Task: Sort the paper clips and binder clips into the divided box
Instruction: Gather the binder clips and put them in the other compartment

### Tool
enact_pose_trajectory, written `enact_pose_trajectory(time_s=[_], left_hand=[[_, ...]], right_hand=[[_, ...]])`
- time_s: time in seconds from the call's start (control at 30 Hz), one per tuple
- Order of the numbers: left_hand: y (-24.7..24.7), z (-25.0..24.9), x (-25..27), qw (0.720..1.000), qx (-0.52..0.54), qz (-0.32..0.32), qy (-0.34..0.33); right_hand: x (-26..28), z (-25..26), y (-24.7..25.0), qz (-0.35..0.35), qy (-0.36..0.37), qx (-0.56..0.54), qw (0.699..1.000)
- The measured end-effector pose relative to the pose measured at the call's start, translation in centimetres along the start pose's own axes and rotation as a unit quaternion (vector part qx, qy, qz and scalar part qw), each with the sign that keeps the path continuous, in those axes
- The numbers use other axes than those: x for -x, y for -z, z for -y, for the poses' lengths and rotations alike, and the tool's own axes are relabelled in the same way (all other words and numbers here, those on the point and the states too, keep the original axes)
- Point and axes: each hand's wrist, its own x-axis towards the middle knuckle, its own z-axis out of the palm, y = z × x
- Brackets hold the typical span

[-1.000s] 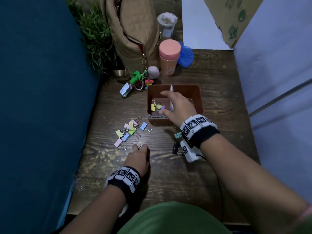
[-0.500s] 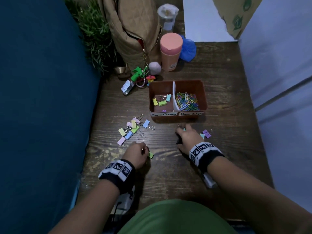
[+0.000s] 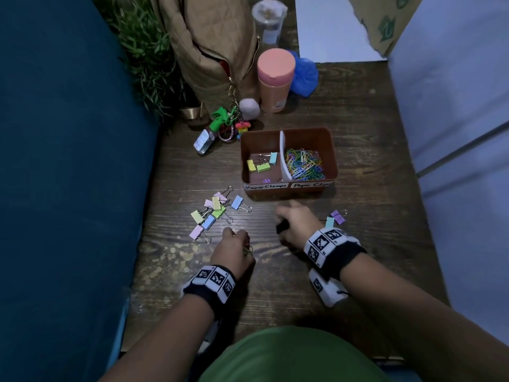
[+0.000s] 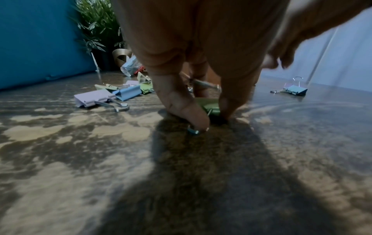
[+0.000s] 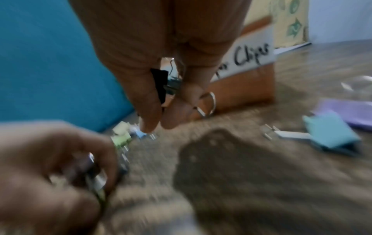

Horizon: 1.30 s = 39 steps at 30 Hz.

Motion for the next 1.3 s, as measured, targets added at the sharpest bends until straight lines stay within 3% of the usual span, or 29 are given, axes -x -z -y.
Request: enact_pose_trajectory(time_s=[0.1,0.2,0.33,0.43,0.57,0.67,0.77,0.87,0.97,1.03,1.17,1.3], left_hand=[[0.1,-0.2,-0.1,1.000,0.017,0.004,0.004],[1.3,-0.2,0.0,0.998,0.068,-0.002,0.016],[5.6,-1.1,-0.1,0.990,0.129,-0.055,-0.013],[9.9,-3.0,-1.3,0.978,0.162,-0.115,-0.058],[13.6,-6.5,-4.7,0.969,0.161,-0.155,-0.107],[13.7,-7.9,-7.1,0.976,0.112,-0.132,-0.130],[13.0,-7.2,-7.9,0.982,0.072,-0.122,-0.126],[12.4,-4.9,-7.2,0.974,0.102,-0.170,-0.107],[11.2,-1.2,-6.1,0.975,0.102,-0.193,-0.049],[10.2,1.5,-5.2,0.982,0.071,-0.174,0.007],[7.7,5.5,-3.3,0.989,0.021,-0.075,0.123],[5.7,6.3,-2.6,0.985,0.050,-0.028,0.164]], right_hand=[[-0.6,3.4,3.1,-0.079,0.064,-0.054,0.993],[-3.2,5.9,6.2,-0.161,0.075,-0.088,0.980],[-5.2,6.4,8.0,-0.148,0.041,-0.084,0.985],[-3.9,5.0,8.6,-0.199,0.040,-0.106,0.974],[-0.6,0.1,7.9,-0.344,0.029,-0.158,0.925],[1.9,-4.6,5.6,-0.386,-0.065,-0.158,0.906],[2.8,-7.5,3.5,-0.333,-0.124,-0.112,0.928],[2.5,-8.2,2.6,-0.184,-0.155,-0.026,0.970],[1.7,-8.2,1.6,-0.085,-0.166,0.049,0.981],[1.3,-8.0,0.9,-0.075,-0.158,0.078,0.981],[1.1,-7.3,0.3,-0.063,-0.130,0.107,0.984],[1.3,-6.3,-0.1,-0.016,-0.094,0.135,0.986]])
